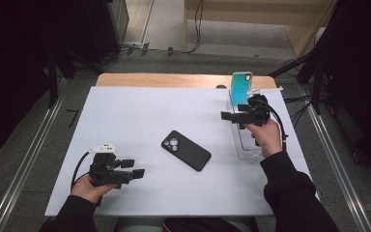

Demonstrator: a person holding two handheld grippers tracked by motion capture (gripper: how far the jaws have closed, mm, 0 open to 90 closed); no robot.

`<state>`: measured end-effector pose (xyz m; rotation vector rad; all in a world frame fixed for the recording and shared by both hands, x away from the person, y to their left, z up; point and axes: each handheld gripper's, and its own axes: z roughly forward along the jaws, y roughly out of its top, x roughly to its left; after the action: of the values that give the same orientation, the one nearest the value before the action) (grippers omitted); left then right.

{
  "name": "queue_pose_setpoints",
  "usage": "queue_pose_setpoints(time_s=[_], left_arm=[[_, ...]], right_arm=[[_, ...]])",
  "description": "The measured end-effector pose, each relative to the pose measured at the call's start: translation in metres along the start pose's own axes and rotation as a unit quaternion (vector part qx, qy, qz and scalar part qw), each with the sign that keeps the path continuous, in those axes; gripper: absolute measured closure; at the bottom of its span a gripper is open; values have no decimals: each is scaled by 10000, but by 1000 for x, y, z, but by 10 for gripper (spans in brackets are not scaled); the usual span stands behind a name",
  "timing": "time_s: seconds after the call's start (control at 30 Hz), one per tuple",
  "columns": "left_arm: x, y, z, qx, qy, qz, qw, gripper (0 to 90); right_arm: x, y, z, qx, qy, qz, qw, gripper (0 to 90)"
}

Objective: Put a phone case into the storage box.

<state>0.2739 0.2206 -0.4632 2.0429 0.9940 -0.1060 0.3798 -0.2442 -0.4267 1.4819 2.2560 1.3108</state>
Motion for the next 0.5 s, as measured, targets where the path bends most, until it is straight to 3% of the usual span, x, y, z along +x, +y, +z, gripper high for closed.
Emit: queue_pose_setpoints(time_s=[0.1,0.2,0.27,0.5], left_arm=[[1,0,0,37,-3,-15,10000,307],[1,0,0,53,-15,6,10000,307],[0,0,0,39,-37,12,10000,307],[-2,2,0,61,-71,71,9999,307]], right_arm=[[9,-5,0,187,39,-157,9997,47],[17,-10,-2,251,221,-296,9990,54],[21,-14,-5,252,296,-335,9987,137],[35,-24,-18,277,437,-483,9975,138]])
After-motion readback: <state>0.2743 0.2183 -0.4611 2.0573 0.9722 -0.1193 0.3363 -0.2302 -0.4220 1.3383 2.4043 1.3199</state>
